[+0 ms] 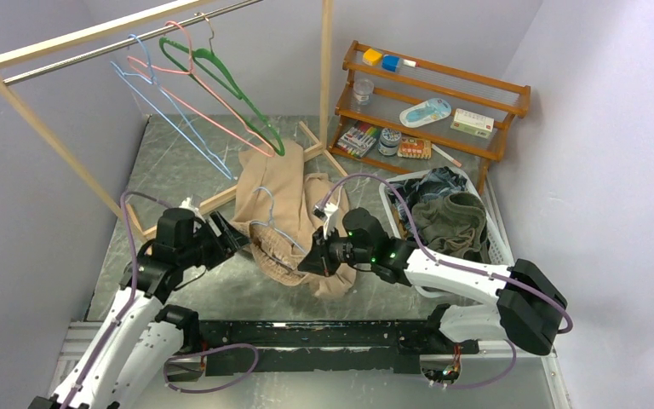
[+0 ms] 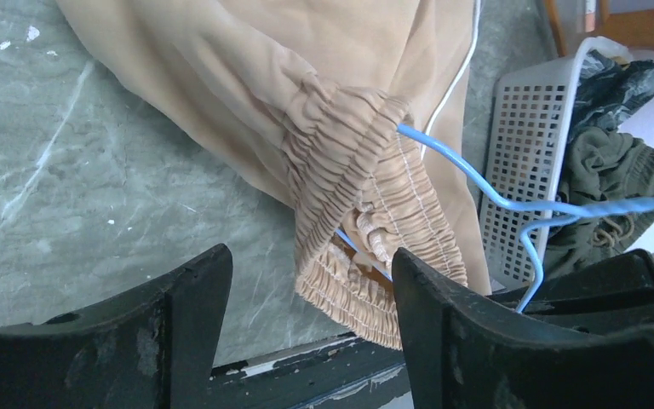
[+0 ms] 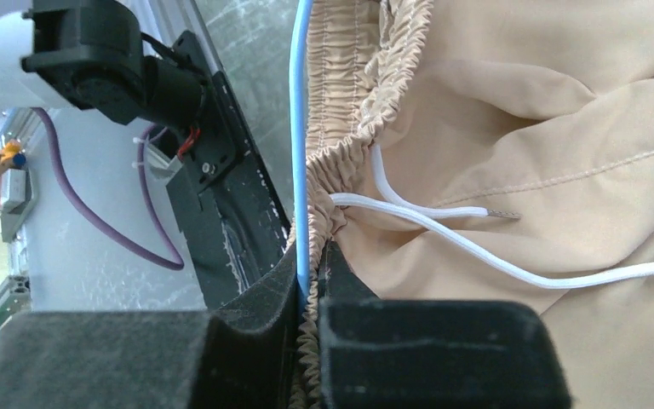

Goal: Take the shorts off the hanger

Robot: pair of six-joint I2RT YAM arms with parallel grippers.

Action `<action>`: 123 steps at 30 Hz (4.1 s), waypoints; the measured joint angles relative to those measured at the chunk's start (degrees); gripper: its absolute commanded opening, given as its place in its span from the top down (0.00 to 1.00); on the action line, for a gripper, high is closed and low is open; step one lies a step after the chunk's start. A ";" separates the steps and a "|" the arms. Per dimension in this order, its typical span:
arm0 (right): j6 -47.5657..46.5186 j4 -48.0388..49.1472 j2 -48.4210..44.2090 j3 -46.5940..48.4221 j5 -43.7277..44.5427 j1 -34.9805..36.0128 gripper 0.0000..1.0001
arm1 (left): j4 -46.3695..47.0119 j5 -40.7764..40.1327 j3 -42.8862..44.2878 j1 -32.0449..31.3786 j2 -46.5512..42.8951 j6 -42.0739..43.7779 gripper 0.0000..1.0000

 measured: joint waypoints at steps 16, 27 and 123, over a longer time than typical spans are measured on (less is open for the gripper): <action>1.33 0.66 2.78 4.13 -7.76 0.02 1.00 | 3.45 -1.99 -3.48 0.00 1.68 -1.57 0.58; -7.21 -10.54 -4.20 3.50 -5.44 0.00 1.00 | -3.26 -16.00 1.84 -0.26 -0.33 -3.10 0.93; 14.10 9.27 -11.13 -14.71 18.64 0.02 1.00 | 48.72 -22.01 -1.77 -37.64 22.95 -13.62 0.37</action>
